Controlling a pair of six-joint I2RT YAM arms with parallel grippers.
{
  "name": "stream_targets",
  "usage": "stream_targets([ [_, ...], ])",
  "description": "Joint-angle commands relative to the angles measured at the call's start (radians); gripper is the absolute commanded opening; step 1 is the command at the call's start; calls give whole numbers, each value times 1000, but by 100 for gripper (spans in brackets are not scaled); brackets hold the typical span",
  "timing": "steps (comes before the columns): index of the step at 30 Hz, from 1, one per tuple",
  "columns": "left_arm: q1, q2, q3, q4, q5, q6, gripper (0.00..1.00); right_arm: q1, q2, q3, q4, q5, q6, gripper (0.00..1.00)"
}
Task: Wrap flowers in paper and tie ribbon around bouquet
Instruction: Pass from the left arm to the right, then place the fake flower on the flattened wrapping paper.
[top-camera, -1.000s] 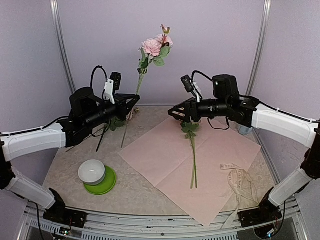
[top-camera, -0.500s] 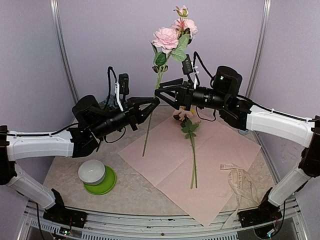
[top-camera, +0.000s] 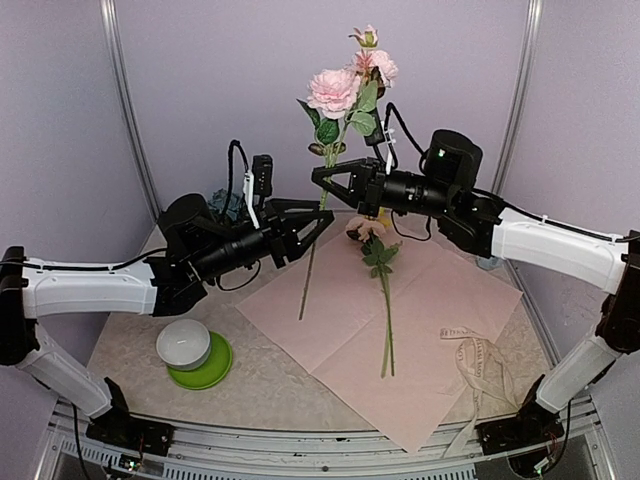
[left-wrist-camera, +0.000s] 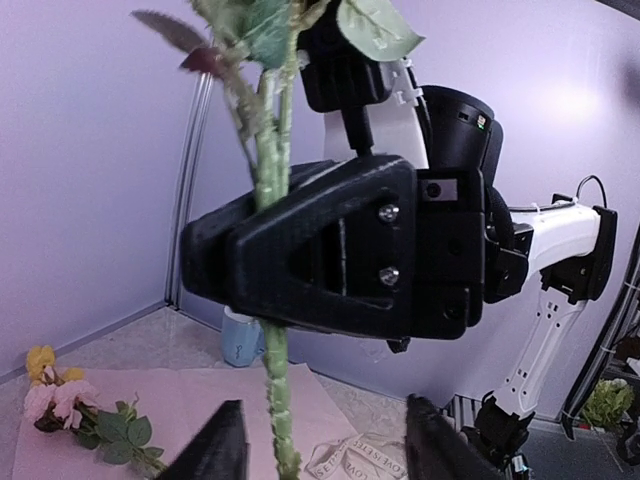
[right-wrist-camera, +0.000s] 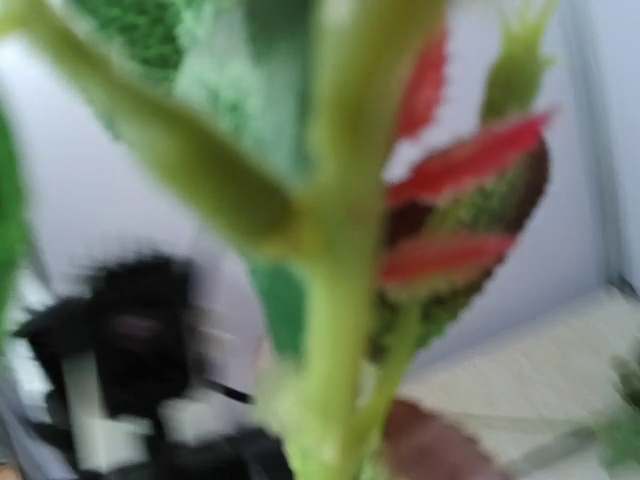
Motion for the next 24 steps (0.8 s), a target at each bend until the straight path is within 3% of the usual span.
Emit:
stream_targets([
  [1, -4, -40, 52, -147, -112, 98, 86, -77, -47, 82, -347, 159, -32, 0],
  [3, 4, -60, 68, -252, -202, 148, 93, -140, -39, 135, -544, 154, -39, 0],
  [7, 63, -75, 109, -464, -354, 180, 96, -264, 22, 252, -1001, 227, -77, 0],
  [8, 89, -74, 118, -508, -370, 167, 96, -287, 28, 246, -1046, 237, -88, 0],
  [16, 292, -31, 148, -714, -382, -15, 96, -401, 162, 183, -1116, 213, -127, 0],
  [24, 306, -17, 118, -735, -372, 8, 96, -446, 385, 228, -1075, 181, -118, 0],
])
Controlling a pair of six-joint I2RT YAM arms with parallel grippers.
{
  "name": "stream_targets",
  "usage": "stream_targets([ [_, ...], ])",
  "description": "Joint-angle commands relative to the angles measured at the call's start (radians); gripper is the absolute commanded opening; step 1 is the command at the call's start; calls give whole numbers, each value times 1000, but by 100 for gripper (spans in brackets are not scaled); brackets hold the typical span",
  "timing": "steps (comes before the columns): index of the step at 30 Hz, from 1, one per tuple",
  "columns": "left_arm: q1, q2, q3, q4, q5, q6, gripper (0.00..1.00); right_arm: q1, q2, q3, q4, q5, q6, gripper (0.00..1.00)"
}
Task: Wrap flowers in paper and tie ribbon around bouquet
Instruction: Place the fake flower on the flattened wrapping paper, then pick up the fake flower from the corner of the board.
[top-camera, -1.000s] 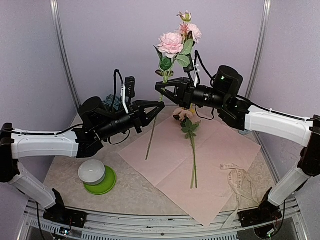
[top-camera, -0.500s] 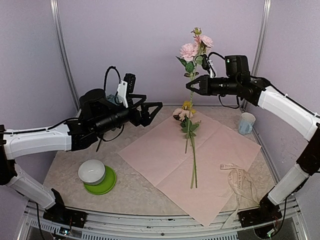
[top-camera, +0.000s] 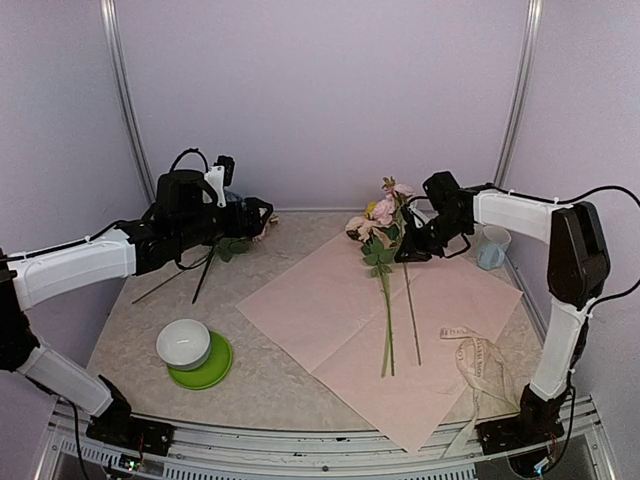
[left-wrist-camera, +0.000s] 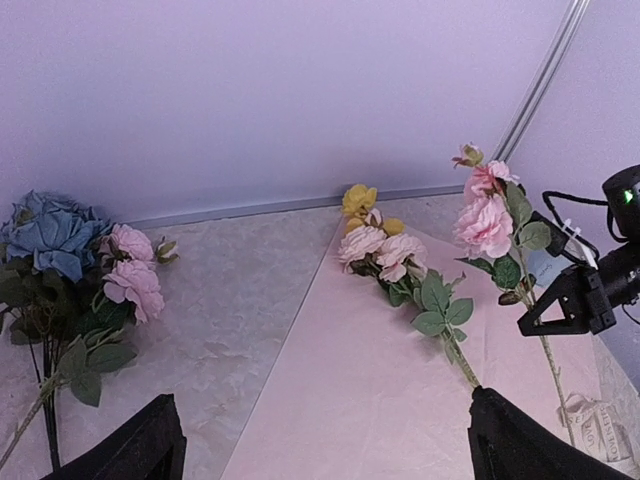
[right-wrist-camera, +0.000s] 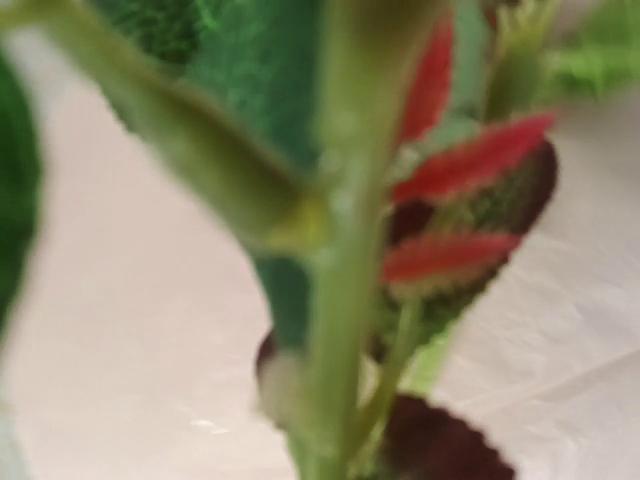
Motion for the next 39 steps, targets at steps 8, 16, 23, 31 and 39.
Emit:
stream_targets([
  [8, 60, 78, -9, -100, 1, -3, 96, -24, 166, 44, 92, -6, 57, 18],
  [16, 169, 166, -19, -164, -24, -8, 94, -25, 152, 32, 100, 80, 53, 33],
  [23, 294, 309, 52, -209, -127, 43, 84, -23, 78, -5, 96, 80, 6, 35],
  [31, 460, 502, 180, -315, -208, 84, 62, -21, 15, -61, 107, 44, -12, 36],
  [39, 527, 627, 257, -355, -166, 125, 88, -21, 8, -69, 97, 40, -29, 37],
])
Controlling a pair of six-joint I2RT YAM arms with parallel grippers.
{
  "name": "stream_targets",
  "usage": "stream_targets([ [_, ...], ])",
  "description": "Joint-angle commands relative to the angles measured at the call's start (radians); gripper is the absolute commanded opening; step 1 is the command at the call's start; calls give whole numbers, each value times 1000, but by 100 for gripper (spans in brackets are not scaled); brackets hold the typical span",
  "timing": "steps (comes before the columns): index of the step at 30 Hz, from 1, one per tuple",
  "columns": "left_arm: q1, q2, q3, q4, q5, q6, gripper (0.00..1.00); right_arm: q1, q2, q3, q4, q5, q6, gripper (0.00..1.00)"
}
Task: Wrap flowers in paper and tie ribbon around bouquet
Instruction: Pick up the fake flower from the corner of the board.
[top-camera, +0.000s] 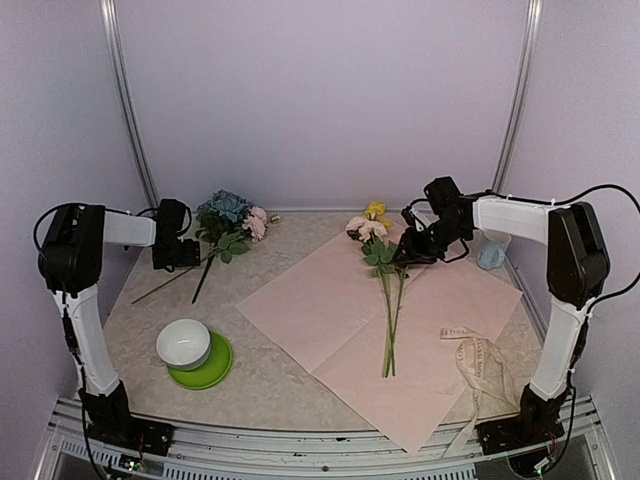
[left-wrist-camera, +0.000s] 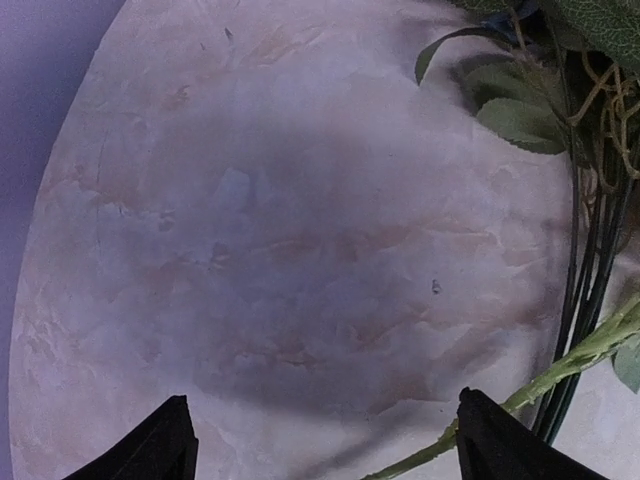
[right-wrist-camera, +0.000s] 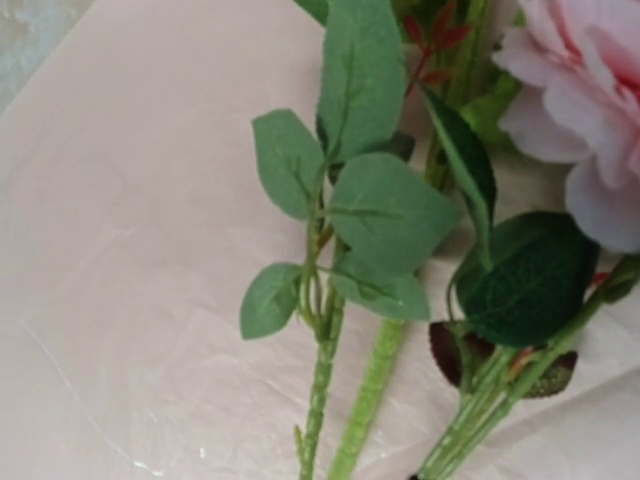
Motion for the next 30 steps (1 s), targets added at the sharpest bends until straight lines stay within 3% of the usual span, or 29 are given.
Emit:
stream_targets([
  [1, 22, 46, 37, -38, 34, 44, 88, -4, -37, -19, -1, -7, -24, 37],
  [12, 31, -27, -85, 11, 312, 37, 70, -4, -48, -37, -3, -3, -31, 37],
  [23, -45, -239, -143, 17, 213, 78, 68, -3, -62, -53, -10, 2, -32, 37],
  [25, -78, -258, -142, 27, 220, 112, 63, -3, -63, -55, -9, 0, -30, 37],
  [29, -123, -229, -130, 40, 247, 181, 44, -2, -63, -58, -16, -5, -34, 37],
  [30, -127, -211, -116, 36, 251, 186, 44, -1, -64, -60, -17, -4, -35, 37],
])
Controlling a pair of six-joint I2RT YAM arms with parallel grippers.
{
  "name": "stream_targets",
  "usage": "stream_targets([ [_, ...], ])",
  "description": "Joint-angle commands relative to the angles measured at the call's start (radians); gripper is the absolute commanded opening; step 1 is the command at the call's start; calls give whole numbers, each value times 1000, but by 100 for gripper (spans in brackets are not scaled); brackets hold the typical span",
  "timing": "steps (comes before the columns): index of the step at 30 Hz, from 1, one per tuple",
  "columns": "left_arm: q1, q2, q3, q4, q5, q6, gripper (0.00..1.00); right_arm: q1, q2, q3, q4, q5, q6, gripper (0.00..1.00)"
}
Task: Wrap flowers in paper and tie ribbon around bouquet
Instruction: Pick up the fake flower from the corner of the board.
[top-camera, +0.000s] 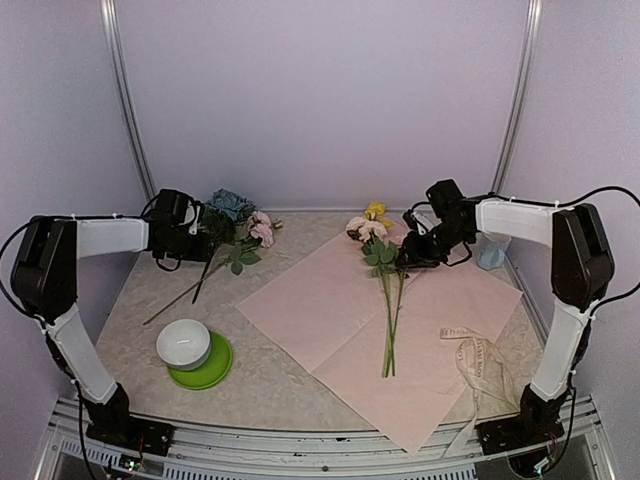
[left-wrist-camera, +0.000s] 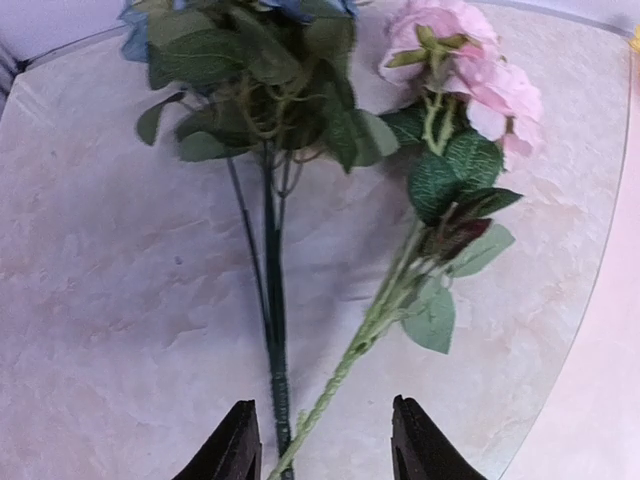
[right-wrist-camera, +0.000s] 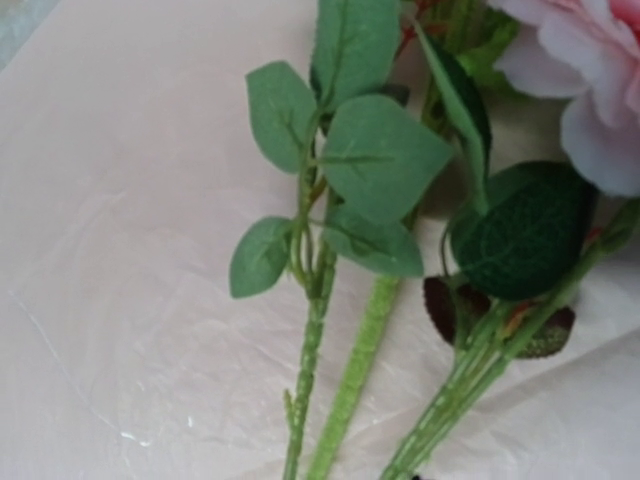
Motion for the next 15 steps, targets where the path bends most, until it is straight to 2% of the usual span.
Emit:
stream_targets([
  [1, -32, 63, 44, -3, 18, 79, 47, -1, -36, -15, -16, -3, -14, 37],
  [5, -40, 157, 115, -32, 7, 115, 56, -1, -42, -21, -18, 4, -17, 37],
  [12, -39, 257, 146, -12, -1, 170, 58, -1, -36, -28, -17, 0, -21, 38],
  [15, -75, 270, 146, 8, 36, 188, 55, -1, -27, -24, -16, -10, -22, 38],
])
